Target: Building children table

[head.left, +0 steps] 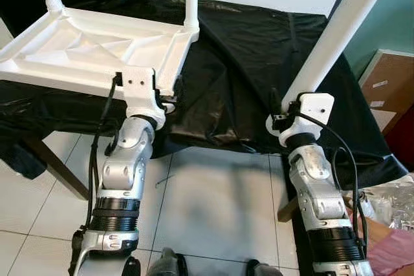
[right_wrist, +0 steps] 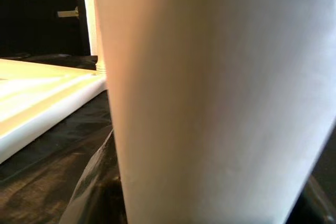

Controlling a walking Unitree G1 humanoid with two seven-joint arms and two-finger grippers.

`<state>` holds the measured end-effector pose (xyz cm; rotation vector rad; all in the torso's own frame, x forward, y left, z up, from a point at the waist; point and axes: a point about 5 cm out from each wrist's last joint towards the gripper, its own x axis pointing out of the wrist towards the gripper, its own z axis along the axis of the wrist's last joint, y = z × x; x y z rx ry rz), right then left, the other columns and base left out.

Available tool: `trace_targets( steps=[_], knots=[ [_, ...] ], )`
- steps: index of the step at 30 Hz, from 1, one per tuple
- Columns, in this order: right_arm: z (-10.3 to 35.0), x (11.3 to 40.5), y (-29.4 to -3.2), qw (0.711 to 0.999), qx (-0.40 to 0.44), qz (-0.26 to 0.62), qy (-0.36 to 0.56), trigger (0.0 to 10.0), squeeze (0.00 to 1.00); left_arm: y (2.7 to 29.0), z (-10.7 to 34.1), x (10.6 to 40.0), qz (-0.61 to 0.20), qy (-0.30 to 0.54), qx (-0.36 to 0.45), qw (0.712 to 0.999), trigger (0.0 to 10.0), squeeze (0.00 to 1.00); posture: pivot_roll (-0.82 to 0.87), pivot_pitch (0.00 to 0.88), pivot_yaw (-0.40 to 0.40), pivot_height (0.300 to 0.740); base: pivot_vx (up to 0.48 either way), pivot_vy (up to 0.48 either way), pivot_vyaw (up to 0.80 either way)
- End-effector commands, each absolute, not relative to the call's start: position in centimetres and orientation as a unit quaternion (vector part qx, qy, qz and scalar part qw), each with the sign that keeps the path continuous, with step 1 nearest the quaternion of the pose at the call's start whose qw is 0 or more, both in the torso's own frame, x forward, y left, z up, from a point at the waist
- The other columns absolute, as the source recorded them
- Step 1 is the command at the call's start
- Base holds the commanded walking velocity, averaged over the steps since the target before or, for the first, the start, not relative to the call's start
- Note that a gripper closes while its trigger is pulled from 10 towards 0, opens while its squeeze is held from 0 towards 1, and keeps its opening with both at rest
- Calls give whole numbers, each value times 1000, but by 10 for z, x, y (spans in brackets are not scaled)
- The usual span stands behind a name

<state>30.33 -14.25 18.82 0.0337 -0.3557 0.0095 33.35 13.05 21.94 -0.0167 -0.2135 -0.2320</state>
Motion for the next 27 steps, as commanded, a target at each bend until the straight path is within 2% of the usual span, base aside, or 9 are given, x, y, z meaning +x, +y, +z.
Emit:
trace_targets(
  steps=[1, 20, 27],
  knots=[
    [191, 302, -144, 983, 18, 2, -185, 10000, 0, 130, 221, 334, -114, -103, -2, 988, 10000, 0, 94, 130, -44, 740, 0, 412, 0],
    [191, 302, -141, 983, 17, 6, -184, 10000, 0, 130, 220, 334, -114, -100, 0, 988, 10000, 0, 92, 119, -41, 740, 0, 408, 0],
    [190, 302, -140, 983, 17, 10, -184, 10000, 0, 128, 222, 333, -115, -108, 13, 987, 10000, 0, 93, 108, -40, 740, 0, 0, 0]
  ],
)
